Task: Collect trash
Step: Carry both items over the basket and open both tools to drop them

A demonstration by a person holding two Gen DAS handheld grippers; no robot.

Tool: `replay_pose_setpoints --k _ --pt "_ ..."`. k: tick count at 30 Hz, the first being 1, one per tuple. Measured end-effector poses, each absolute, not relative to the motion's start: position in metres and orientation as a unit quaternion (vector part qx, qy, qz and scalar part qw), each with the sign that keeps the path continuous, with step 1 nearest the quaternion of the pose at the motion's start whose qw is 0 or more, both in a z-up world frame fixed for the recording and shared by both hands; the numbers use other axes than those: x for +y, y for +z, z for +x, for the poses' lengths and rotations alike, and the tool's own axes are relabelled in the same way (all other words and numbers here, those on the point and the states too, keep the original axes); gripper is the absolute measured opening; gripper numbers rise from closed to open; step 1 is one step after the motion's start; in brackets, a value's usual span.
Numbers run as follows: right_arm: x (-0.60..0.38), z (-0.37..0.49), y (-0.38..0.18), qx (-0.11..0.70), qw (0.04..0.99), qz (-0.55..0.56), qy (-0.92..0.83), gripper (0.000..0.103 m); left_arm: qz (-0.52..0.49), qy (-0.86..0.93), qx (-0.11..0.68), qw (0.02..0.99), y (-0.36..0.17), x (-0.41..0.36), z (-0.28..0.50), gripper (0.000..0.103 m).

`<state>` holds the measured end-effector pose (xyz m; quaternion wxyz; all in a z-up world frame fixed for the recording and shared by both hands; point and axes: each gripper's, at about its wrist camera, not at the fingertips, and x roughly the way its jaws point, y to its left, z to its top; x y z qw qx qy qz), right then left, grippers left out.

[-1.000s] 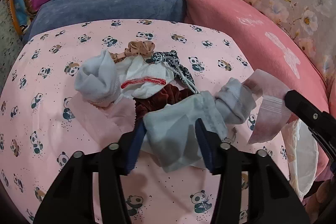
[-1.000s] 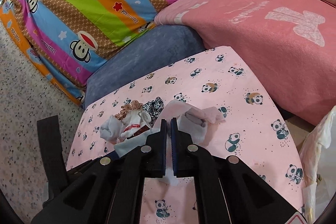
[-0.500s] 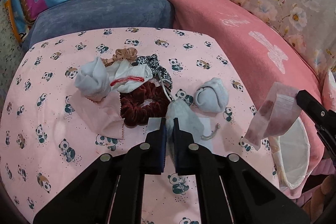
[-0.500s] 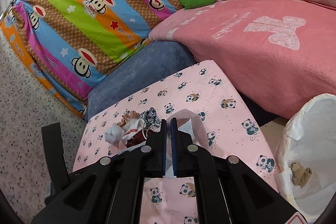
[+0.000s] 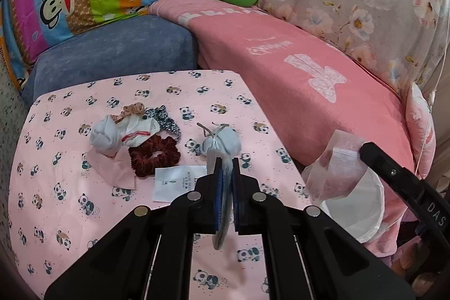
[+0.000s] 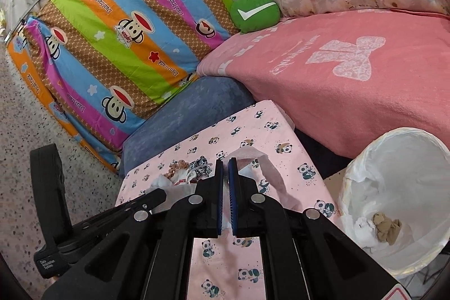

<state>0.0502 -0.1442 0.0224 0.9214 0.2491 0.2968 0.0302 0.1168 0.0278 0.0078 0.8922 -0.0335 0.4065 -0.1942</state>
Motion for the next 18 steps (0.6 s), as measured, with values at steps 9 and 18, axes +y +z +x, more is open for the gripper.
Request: replay_pose_setpoints --k 9,18 --pt "-0.191 0.002 0.035 0.272 0.925 0.267 -0.005 0.006 -0.011 -0.254 0.380 0.889 0.039 -0.030 0.086 0.006" --pt "-0.247 -0.043 0.030 0.255 0.922 0.288 -0.050 0.006 0.012 -0.310 0.371 0.875 0.045 -0.095 0.062 0.006"
